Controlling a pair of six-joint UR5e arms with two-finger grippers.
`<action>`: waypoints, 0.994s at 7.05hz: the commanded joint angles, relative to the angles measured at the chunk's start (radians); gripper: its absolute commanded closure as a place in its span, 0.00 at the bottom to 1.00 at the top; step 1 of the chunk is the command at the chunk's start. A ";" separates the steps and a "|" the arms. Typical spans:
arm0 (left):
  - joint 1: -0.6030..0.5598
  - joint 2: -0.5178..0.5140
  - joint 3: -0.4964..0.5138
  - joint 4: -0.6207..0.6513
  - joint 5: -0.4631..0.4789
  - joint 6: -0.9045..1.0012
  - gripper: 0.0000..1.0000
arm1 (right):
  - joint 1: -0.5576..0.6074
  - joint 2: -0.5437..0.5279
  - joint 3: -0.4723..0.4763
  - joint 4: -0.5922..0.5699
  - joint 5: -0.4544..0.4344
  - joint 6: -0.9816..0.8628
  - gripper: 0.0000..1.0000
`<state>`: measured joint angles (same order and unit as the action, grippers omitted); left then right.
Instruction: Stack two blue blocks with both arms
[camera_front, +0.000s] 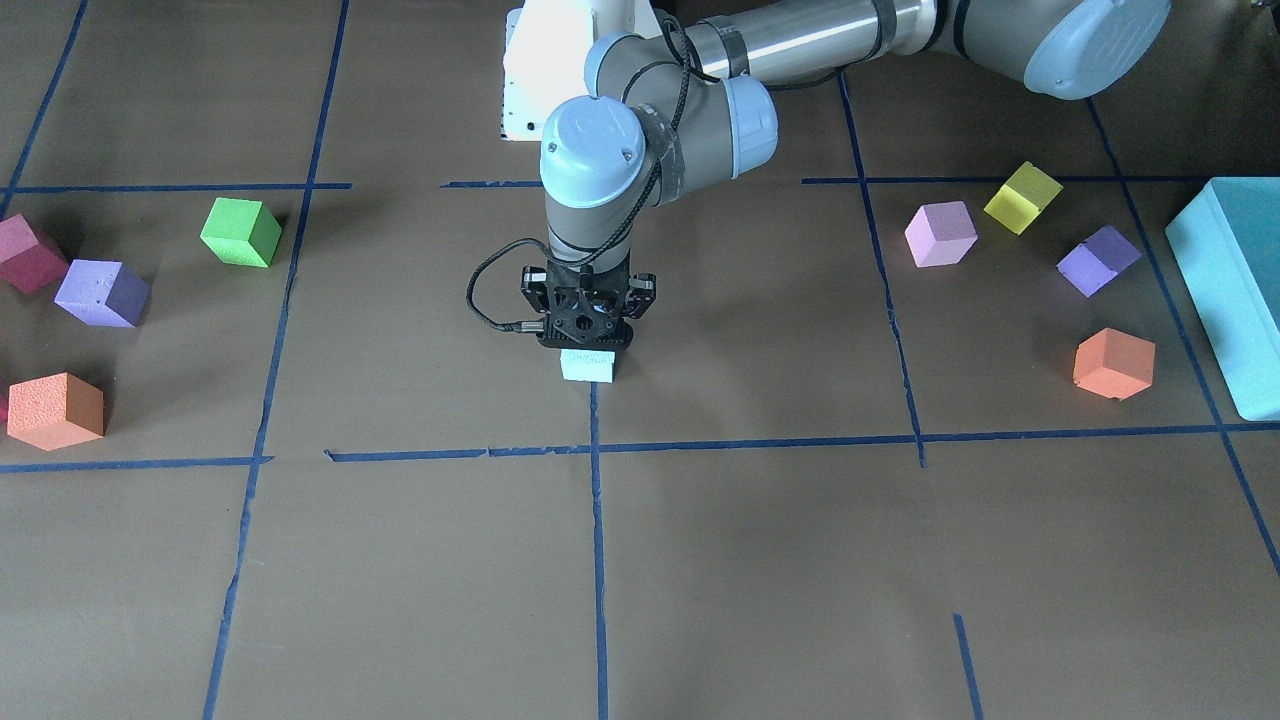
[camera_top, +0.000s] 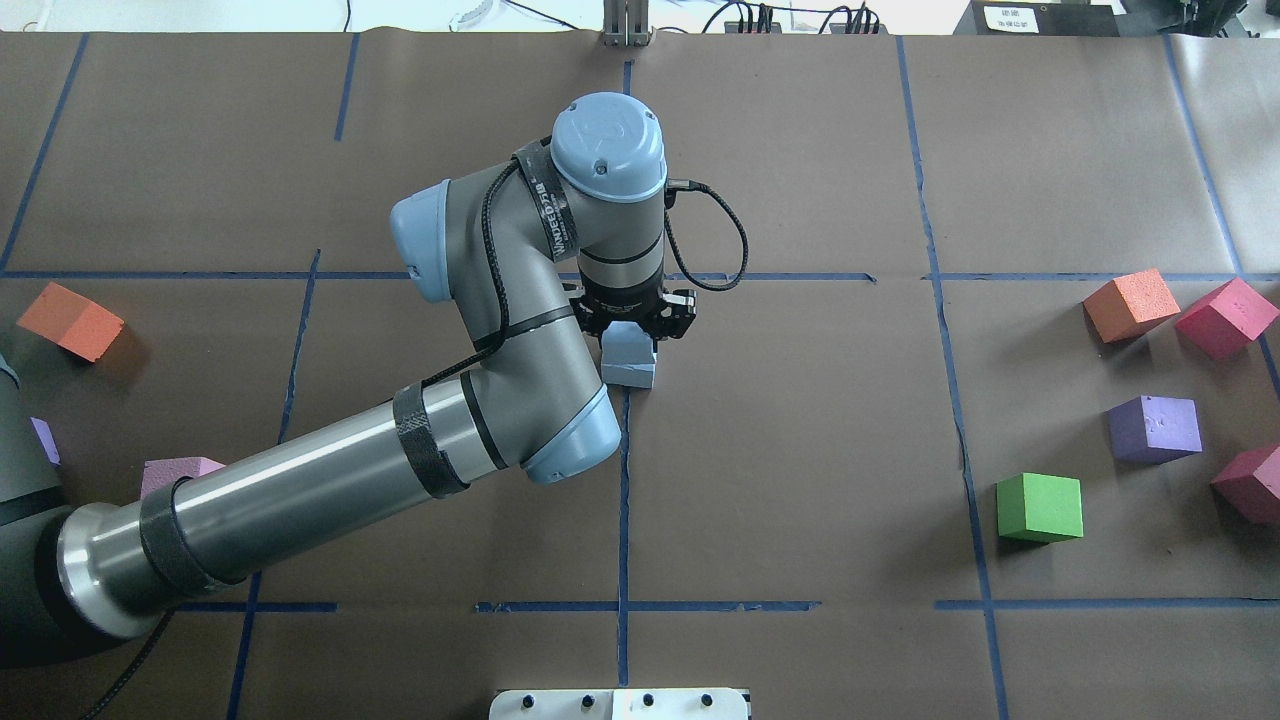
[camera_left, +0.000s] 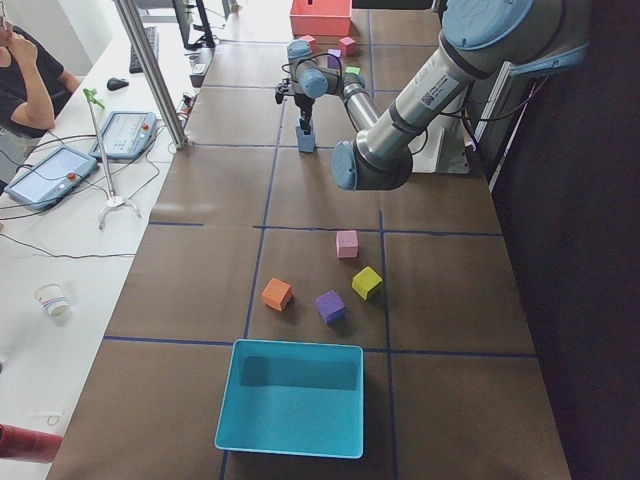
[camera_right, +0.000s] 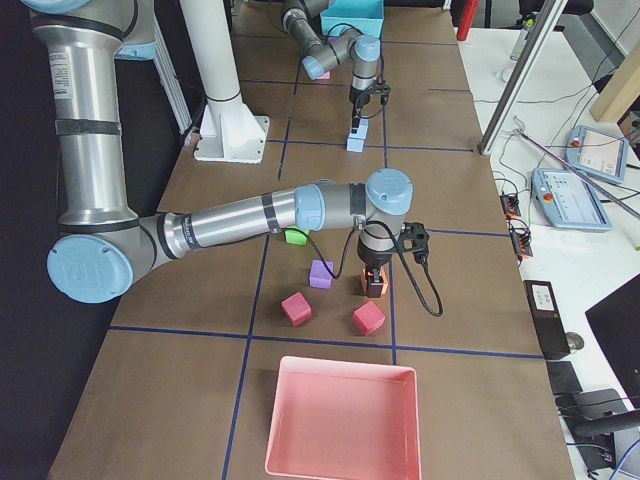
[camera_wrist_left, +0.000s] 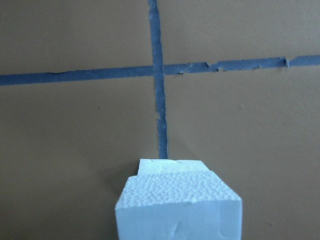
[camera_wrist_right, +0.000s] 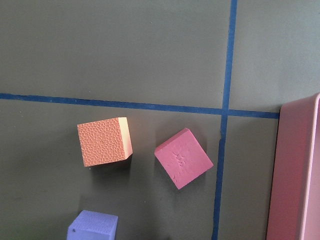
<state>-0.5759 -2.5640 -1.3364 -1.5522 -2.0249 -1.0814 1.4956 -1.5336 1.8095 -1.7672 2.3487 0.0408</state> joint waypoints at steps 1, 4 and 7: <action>0.001 0.001 -0.003 -0.003 0.002 -0.002 0.06 | 0.000 0.001 0.001 0.000 0.000 0.002 0.00; -0.001 0.002 -0.004 0.000 0.014 -0.012 0.00 | 0.000 0.004 0.001 0.000 0.000 0.005 0.00; -0.039 0.005 -0.097 0.053 0.006 -0.015 0.00 | 0.002 0.003 0.001 0.000 0.000 -0.001 0.00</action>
<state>-0.5927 -2.5619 -1.3763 -1.5344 -2.0128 -1.0953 1.4960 -1.5303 1.8101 -1.7672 2.3485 0.0431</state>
